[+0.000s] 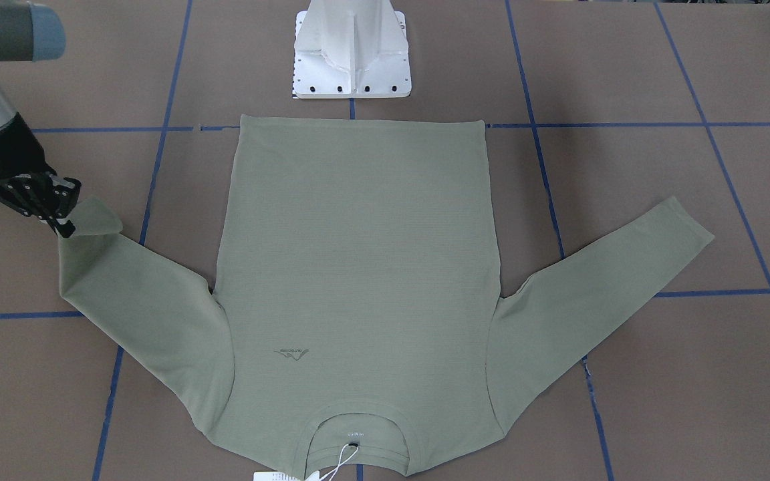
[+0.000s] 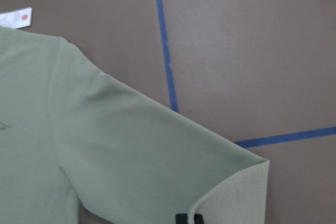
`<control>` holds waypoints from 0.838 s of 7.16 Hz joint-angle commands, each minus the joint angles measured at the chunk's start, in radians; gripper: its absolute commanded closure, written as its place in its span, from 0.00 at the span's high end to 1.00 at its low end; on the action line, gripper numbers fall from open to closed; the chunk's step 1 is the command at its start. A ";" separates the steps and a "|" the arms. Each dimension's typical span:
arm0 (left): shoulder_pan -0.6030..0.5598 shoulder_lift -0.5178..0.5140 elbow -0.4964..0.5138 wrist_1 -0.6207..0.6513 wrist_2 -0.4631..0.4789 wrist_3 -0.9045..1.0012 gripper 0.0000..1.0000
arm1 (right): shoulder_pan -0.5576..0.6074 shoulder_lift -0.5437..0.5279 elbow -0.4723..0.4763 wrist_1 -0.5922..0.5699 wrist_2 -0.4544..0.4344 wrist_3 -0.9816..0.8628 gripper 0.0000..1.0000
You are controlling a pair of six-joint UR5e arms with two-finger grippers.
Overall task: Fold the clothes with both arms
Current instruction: 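Carry the sleeve with the right gripper across the shirt toward the collar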
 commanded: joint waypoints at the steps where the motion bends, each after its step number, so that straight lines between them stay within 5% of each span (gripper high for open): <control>1: 0.000 -0.002 0.004 0.001 0.000 0.000 1.00 | -0.121 0.550 -0.097 -0.564 -0.165 0.173 0.00; 2: 0.000 -0.002 0.004 0.001 0.000 0.000 1.00 | -0.153 0.687 -0.186 -0.575 -0.190 0.241 0.00; 4: 0.000 -0.002 0.004 0.001 0.000 -0.002 1.00 | -0.221 1.026 -0.579 -0.542 -0.303 0.326 0.00; 6: 0.000 -0.005 0.008 0.001 0.000 -0.003 1.00 | -0.317 1.117 -0.878 -0.229 -0.491 0.329 0.00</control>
